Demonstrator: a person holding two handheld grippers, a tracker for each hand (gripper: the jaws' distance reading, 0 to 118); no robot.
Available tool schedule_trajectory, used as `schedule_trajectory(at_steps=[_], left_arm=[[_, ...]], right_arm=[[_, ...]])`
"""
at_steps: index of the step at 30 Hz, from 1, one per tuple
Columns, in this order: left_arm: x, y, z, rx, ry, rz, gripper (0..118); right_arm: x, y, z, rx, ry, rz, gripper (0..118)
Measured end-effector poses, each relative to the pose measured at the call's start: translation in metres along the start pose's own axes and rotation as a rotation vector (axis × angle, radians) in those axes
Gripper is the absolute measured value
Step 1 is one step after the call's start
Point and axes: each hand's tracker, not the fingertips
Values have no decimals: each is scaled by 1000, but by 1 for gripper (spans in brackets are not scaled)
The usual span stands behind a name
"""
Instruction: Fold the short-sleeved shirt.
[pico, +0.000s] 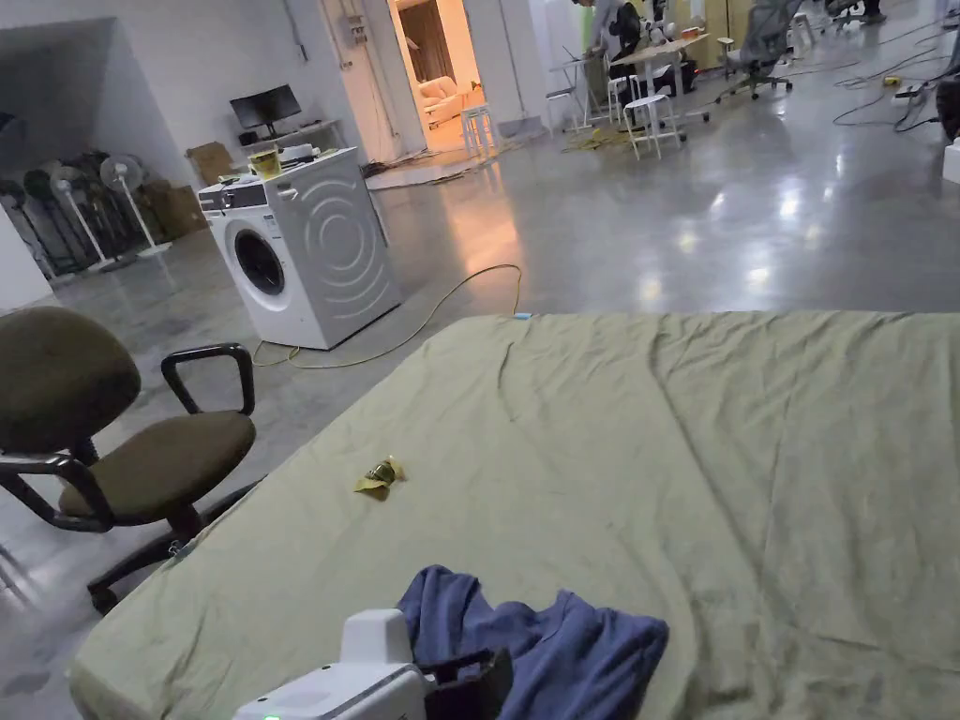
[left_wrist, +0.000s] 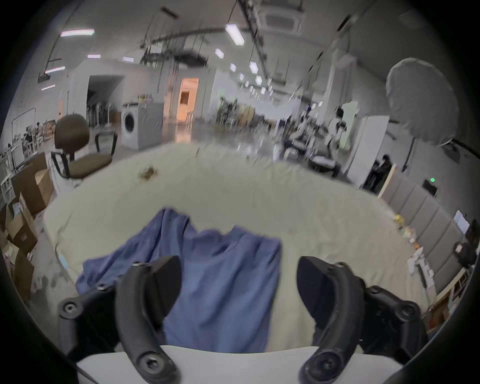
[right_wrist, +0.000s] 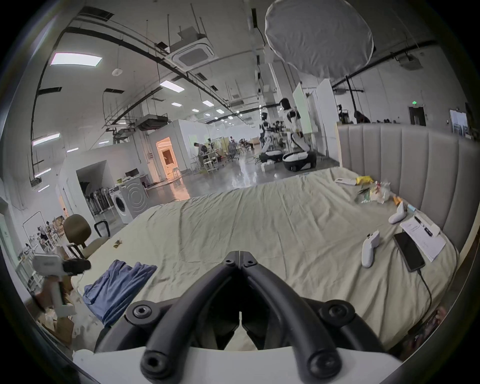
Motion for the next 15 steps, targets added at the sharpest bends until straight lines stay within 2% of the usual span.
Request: schedule_trajectory(at_steps=[3, 6, 10, 12, 13, 14, 15], left_arm=[[-14, -19, -55, -107, 51, -43, 99], [-29, -27, -95, -169, 101, 13, 99], [-33, -41, -125, -207, 117, 2, 95], [-26, -47, -127, -217, 133, -51, 92], [-24, -47, -127, -211, 138, -62, 84], [-23, -43, -126, -217, 145, -62, 69], [-20, -43, -123, -209, 132, -74, 44]], right_arm=[[-2, -4, -5, -39, -8, 12, 0], [-2, -11, -8, -89, -24, 18, 0], [0, -21, -15, -144, -49, 27, 0], [1, -25, -17, -159, -58, 22, 0], [2, -26, -18, -168, -59, 17, 0], [3, -28, -19, -176, -56, 12, 0], [4, -29, -20, -182, -55, 9, 0]])
